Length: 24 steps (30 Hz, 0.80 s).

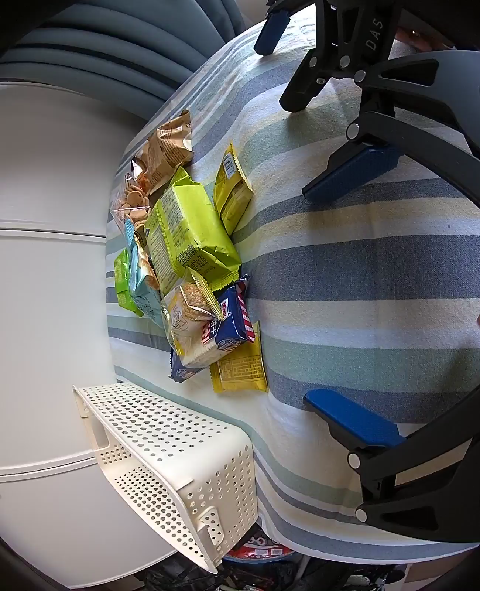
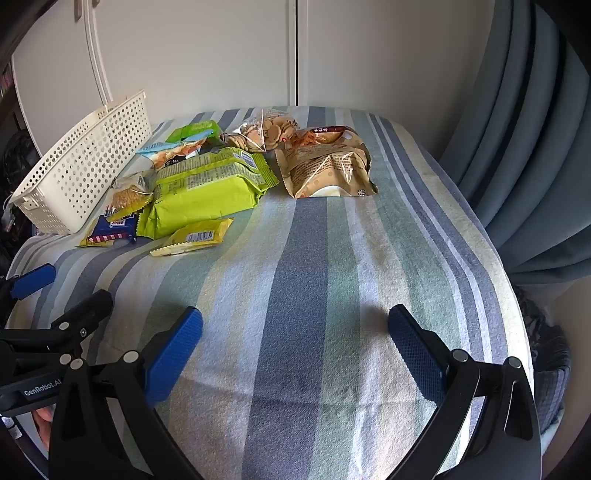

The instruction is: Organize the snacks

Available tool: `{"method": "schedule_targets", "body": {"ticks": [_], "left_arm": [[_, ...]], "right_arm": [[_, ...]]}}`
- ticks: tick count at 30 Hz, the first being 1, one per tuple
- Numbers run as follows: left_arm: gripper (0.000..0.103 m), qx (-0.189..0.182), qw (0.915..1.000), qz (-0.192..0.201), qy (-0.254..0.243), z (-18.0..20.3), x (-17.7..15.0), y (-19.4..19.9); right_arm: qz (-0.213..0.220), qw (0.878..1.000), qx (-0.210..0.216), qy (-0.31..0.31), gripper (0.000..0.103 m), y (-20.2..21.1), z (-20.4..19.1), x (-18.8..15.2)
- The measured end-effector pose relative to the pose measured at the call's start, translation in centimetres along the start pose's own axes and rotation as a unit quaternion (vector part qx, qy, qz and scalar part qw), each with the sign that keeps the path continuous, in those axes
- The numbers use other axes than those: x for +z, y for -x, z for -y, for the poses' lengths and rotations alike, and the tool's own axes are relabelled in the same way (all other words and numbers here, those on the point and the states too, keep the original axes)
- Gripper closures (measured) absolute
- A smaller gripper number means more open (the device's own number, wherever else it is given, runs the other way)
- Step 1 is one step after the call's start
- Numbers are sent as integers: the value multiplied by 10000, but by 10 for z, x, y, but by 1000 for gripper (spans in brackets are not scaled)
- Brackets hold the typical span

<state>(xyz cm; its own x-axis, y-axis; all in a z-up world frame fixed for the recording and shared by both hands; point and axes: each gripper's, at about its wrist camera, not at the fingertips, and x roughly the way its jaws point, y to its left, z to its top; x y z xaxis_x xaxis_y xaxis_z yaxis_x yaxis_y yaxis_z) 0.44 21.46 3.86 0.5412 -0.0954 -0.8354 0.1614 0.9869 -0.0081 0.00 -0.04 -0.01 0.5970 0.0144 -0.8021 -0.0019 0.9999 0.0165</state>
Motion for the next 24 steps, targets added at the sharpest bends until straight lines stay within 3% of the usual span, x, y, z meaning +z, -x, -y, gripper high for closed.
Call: {"method": "schedule_targets", "body": {"ticks": [24], "left_arm": [[2,38,10000,-58,-30,1,0,-1]], "right_arm": [[-2,10000,-49,36,5,0,1,0]]}}
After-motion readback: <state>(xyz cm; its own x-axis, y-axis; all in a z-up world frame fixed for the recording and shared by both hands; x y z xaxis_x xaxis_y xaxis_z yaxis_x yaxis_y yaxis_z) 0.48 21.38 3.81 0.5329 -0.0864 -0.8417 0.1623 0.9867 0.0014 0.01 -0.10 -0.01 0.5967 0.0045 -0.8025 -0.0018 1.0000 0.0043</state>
